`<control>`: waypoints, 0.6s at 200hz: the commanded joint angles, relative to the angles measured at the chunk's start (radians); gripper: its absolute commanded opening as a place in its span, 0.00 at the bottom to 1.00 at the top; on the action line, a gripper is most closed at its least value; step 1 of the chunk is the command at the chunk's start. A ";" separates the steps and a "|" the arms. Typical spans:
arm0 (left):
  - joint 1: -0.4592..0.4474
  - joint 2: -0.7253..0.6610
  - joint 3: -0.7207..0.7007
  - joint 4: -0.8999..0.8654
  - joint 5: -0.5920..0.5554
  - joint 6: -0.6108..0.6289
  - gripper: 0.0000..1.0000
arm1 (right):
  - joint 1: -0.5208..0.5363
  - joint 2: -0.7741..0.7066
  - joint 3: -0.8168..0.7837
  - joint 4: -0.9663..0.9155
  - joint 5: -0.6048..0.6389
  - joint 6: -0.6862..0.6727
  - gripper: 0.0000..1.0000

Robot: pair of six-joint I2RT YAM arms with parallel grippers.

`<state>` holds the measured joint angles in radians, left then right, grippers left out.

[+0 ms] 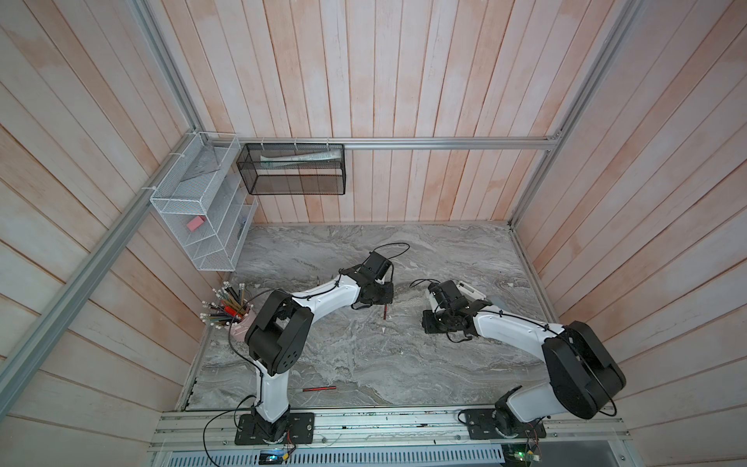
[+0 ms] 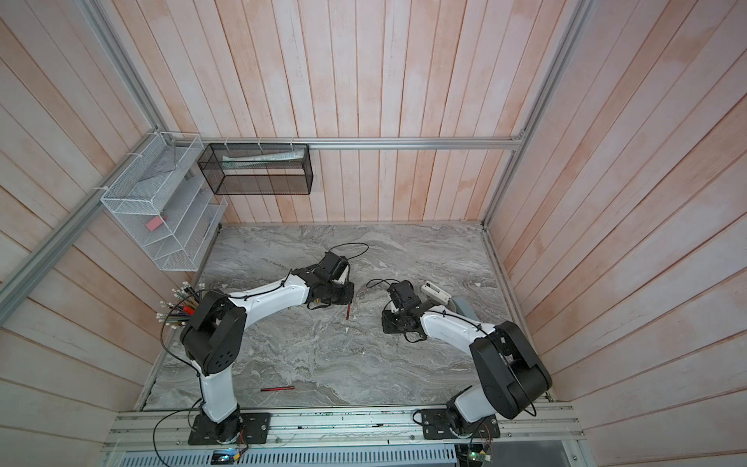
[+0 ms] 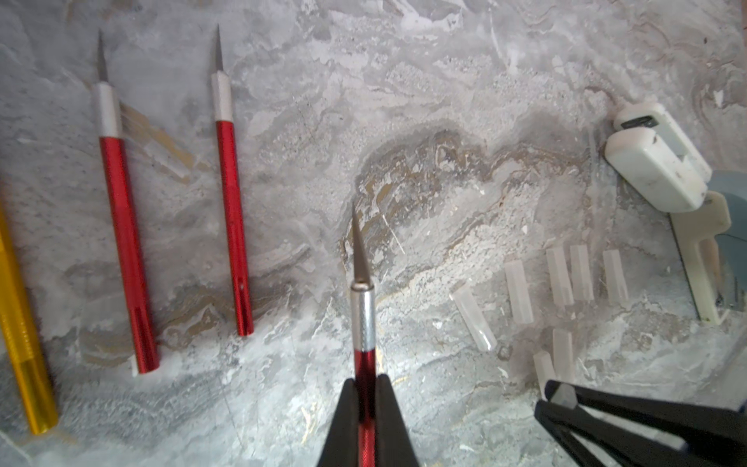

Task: Remove protective caps from carving knives
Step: Place the protective sleeve at the center of the board.

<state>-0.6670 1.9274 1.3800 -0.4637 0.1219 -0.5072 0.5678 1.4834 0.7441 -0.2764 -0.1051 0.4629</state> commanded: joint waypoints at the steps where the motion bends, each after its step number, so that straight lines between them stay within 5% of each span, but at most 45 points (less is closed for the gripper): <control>1: 0.014 0.045 0.060 -0.028 -0.022 0.021 0.00 | 0.010 0.025 -0.009 -0.002 0.025 -0.006 0.14; 54: 0.036 0.147 0.166 -0.063 -0.016 0.038 0.00 | 0.011 0.036 -0.025 0.023 0.030 0.007 0.25; 120: 0.038 0.250 0.277 -0.111 -0.049 0.064 0.00 | 0.011 0.017 -0.030 0.028 0.018 0.014 0.27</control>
<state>-0.6304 2.1338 1.6081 -0.5426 0.1043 -0.4702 0.5735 1.5146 0.7265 -0.2443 -0.0940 0.4702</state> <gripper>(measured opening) 0.075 0.264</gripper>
